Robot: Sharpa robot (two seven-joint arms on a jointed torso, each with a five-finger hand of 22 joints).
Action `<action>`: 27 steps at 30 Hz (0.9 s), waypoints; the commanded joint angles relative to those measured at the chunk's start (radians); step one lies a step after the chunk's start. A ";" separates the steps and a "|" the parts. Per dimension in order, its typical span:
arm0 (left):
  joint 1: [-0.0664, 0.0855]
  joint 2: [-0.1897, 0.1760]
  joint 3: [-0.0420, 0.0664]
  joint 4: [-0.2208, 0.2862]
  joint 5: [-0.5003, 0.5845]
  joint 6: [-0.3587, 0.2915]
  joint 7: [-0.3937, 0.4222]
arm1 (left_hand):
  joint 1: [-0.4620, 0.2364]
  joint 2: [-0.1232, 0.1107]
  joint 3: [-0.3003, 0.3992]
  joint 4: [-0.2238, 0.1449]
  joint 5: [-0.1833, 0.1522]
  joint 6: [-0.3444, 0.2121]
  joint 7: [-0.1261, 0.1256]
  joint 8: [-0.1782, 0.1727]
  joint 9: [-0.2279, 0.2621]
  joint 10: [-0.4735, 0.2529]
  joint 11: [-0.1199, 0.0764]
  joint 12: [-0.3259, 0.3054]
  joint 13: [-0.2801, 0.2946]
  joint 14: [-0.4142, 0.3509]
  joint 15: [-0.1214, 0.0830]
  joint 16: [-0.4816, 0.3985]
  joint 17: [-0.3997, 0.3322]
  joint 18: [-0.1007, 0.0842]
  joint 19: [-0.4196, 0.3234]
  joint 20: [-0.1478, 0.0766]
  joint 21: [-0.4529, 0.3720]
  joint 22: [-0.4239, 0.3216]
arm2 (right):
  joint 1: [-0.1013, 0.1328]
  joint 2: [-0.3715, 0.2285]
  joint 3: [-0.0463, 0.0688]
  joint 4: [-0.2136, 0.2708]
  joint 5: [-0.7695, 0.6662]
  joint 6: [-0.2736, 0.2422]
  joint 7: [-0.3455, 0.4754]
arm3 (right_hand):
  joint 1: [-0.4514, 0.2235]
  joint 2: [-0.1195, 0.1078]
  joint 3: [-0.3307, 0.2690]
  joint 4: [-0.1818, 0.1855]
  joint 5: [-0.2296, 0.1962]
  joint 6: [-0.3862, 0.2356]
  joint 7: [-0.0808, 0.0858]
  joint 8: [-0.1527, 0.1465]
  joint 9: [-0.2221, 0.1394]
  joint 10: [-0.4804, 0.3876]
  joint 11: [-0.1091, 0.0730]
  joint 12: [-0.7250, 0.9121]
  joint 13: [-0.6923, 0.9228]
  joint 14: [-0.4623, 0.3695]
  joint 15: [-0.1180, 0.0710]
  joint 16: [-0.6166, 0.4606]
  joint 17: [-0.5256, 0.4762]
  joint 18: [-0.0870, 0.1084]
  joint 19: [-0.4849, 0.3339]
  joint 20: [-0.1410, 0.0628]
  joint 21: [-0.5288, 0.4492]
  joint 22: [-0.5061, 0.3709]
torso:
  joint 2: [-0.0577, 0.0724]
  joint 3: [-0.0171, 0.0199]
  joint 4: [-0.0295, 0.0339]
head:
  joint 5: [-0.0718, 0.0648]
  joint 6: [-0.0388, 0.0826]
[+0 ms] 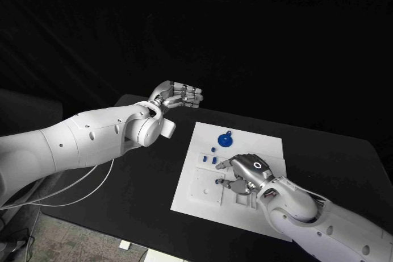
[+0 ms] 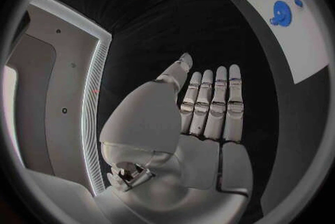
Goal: Assemble the parts on the task board
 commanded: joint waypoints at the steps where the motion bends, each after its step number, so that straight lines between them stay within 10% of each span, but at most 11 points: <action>1: 0.002 -0.003 0.001 0.003 -0.003 0.014 0.007 | 0.009 0.004 -0.006 0.000 0.001 -0.004 0.000 -0.001 -0.001 -0.006 -0.002 0.000 -0.001 -0.008 0.000 -0.005 -0.001 0.010 0.005 -0.001 0.003 -0.001 | 0.002 -0.029 0.024 0.028 0.074 0.019 -0.016 | -0.011 -0.001 0.005 -0.001 0.008 -0.006 0.004 0.003 -0.002 0.006 -0.002 -0.005 -0.001 0.004 -0.002 0.003 -0.001 -0.001 0.040 -0.007 0.008 -0.002 | -0.002 -0.0021 -0.0015 | -0.018 0.004; 7: 0.002 -0.011 0.001 0.005 -0.003 0.011 0.008 | 0.009 0.004 -0.006 0.000 0.001 -0.004 0.000 -0.001 -0.001 -0.006 -0.002 0.000 -0.001 -0.008 0.000 -0.005 -0.001 0.010 0.005 -0.001 0.003 -0.001 | 0.003 -0.089 0.088 0.054 0.073 0.134 -0.065 | 0.032 -0.032 -0.081 0.043 -0.012 -0.069 -0.034 0.005 -0.001 -0.061 0.015 -0.002 0.001 -0.009 0.012 0.002 0.001 0.004 0.035 0.004 0.001 -0.015 | -0.004 -0.0024 -0.0063 | -0.045 0.005; 11: 0.002 -0.014 0.001 0.006 -0.003 0.011 0.008 | 0.010 0.003 -0.006 -0.001 0.002 -0.003 0.000 -0.001 -0.001 -0.005 -0.003 0.000 -0.001 -0.008 0.000 -0.005 -0.001 0.010 0.006 -0.001 0.004 -0.002 | 0.004 -0.111 0.118 0.039 0.072 0.211 -0.095 | 0.105 -0.079 -0.139 0.166 -0.031 -0.100 -0.040 0.003 -0.002 -0.084 0.023 -0.003 0.000 -0.014 0.017 0.008 -0.002 0.012 0.036 0.011 -0.005 -0.020 | -0.003 -0.0012 -0.0062 | -0.059 0.005; 27: 0.002 -0.009 0.001 0.004 -0.005 0.012 0.007 | 0.011 0.003 -0.006 -0.002 0.004 -0.003 0.000 -0.001 -0.001 -0.005 -0.003 0.000 -0.001 -0.008 0.000 -0.005 -0.001 0.010 0.006 -0.001 0.004 -0.003 | 0.005 -0.091 0.135 -0.045 0.108 0.351 -0.126 | 0.116 -0.065 -0.125 0.168 -0.045 -0.076 -0.028 0.003 -0.002 -0.083 0.022 -0.004 -0.001 -0.015 0.017 0.010 -0.004 0.009 0.036 0.011 -0.008 -0.022 | -0.002 -0.0033 -0.0031 | -0.067 -0.001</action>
